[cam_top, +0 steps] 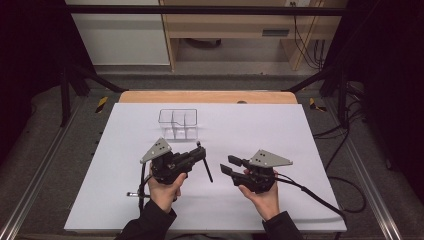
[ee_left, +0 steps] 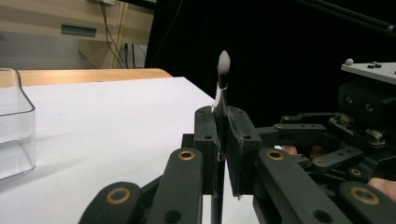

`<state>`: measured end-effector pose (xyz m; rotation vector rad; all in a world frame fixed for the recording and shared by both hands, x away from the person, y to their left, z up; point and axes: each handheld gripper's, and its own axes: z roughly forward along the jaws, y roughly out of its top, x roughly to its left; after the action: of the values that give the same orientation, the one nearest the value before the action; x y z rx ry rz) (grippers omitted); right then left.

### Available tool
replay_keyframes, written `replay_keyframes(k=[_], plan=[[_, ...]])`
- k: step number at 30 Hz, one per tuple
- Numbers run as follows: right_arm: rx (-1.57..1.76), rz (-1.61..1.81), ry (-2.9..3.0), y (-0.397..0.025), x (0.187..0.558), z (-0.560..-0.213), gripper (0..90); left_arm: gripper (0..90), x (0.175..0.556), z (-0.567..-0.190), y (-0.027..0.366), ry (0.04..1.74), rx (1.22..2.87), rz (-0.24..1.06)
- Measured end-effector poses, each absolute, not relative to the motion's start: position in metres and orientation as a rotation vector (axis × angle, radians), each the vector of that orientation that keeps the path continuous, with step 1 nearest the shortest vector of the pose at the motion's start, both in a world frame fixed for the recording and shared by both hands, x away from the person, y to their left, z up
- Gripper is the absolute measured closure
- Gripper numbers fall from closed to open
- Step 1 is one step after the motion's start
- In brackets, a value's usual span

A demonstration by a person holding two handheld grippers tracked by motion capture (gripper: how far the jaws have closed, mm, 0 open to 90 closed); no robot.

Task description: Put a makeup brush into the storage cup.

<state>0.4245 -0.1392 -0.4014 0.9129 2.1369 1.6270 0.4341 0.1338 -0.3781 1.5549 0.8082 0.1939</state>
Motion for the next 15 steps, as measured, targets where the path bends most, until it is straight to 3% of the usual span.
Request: replay_keyframes(k=[15], plan=[[0.969, 1.534, 2.09, -0.15, 0.431, -0.403, 28.6, 83.7, 0.435, -0.374, 0.146, 0.801, 1.597, 0.271]])
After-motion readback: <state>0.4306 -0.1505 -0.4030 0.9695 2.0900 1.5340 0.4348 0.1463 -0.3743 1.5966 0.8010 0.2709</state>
